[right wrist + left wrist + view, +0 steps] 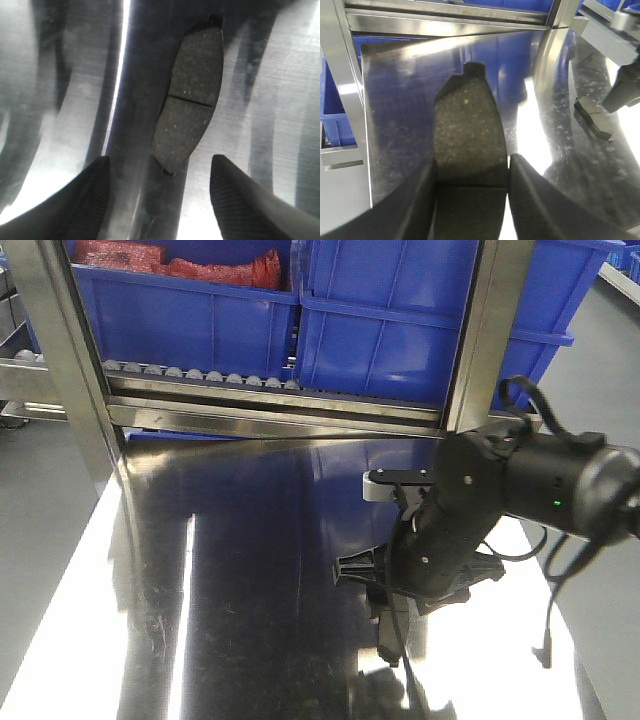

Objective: Move and align brake pads A on conveyor
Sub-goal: 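Lower the right gripper over the remaining brake pad and close, then lift the right gripper's brake pad off the table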

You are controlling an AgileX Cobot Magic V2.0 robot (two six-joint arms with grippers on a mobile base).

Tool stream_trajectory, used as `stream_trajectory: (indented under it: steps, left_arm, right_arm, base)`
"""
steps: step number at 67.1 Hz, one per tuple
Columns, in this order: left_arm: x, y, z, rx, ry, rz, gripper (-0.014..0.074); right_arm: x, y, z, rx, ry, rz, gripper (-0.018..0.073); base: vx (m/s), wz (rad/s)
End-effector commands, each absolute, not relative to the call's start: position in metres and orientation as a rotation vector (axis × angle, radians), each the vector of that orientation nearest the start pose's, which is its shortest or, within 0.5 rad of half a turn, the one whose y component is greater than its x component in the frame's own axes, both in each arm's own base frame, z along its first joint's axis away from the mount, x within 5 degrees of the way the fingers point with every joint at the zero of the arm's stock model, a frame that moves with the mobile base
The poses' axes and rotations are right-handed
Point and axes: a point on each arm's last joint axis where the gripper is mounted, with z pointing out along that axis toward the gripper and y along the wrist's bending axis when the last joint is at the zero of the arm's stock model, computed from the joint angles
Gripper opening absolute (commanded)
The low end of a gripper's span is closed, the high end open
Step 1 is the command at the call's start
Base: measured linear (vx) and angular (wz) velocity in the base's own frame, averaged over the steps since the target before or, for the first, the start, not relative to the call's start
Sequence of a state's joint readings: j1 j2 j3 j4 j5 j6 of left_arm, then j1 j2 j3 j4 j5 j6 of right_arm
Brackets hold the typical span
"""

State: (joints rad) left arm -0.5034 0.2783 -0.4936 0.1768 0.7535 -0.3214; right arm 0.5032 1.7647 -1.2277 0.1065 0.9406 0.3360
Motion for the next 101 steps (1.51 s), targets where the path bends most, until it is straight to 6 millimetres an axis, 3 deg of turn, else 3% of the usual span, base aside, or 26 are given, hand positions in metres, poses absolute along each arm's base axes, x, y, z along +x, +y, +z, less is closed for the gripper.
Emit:
stream_trajectory:
  steps: [1,24,74,84,97,101]
  left_arm:
    - [0.054,-0.018,0.311,0.232,1.901,-0.363,-0.0006]
    - [0.054,-0.018,0.311,0.232,1.901,-0.364,-0.0006]
    - [0.054,-0.018,0.31,0.232,1.907,-0.363,-0.0006]
    - [0.054,-0.018,0.31,0.232,1.908,-0.362,-0.0006]
    - [0.054,-0.018,0.31,0.232,1.908,-0.362,-0.0006]
    - [0.054,-0.018,0.31,0.232,1.908,-0.362,-0.0006]
  right_arm:
    - [0.305,0.174,0.231,-0.124,2.956,0.252,0.045]
    - [0.321,0.176,0.221,-0.041,2.947,0.149,0.0475]
    - [0.334,0.182,0.175,0.01,3.015,0.096,0.0459]
    - [0.334,0.182,0.175,0.008,3.013,0.093,0.0332]
    - [0.334,0.18,0.189,-0.014,2.962,0.095,-0.002]
    - [0.334,0.179,0.196,-0.023,2.933,0.101,-0.0016]
  base:
    - [0.0,0.0]
    - [0.0,0.0]
    - [0.0,0.0]
    - [0.0,0.0]
    - [0.0,0.0]
    - [0.0,0.0]
